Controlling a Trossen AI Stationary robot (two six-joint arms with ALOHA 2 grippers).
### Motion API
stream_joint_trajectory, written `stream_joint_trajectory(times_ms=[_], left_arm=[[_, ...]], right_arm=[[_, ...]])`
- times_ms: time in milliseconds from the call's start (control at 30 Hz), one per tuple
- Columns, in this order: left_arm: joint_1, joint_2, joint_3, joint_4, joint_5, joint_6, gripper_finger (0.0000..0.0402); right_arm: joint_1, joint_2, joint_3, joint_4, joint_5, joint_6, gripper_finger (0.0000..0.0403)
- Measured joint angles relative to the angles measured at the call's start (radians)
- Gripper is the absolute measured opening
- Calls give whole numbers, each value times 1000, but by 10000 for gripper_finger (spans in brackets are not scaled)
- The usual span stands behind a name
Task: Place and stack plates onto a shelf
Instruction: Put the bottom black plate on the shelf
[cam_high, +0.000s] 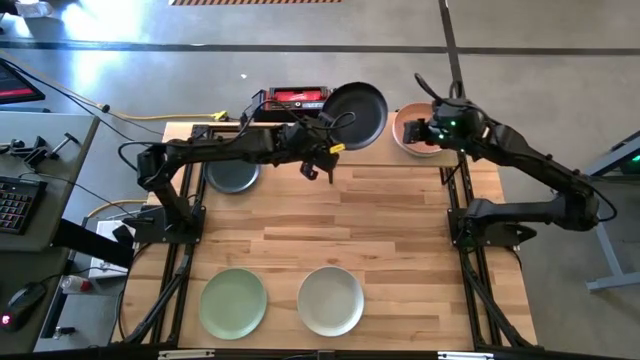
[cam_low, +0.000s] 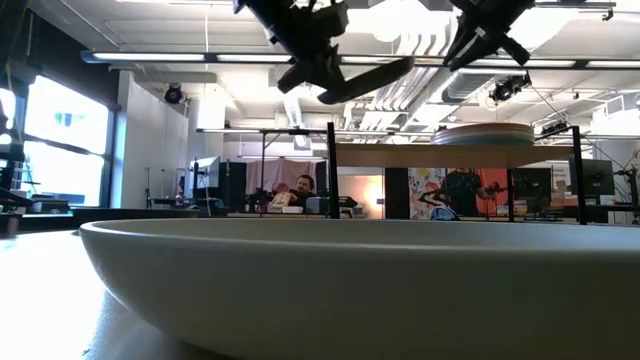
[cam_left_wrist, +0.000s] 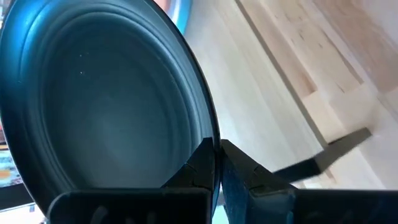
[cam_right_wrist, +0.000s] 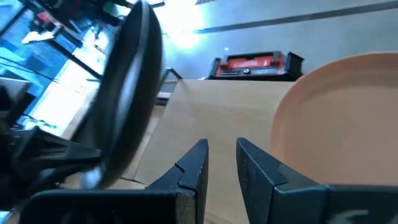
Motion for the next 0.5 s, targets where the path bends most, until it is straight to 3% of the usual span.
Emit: stream_joint_trajectory(times_ms=[333,500], left_arm=[[-30,0,0,-30,-9,28,1],[-50,0,0,-68,-35,33,1]], right_arm=[[0,31,0,199,-59,29,66],[0,59,0,210,-109,57,66]])
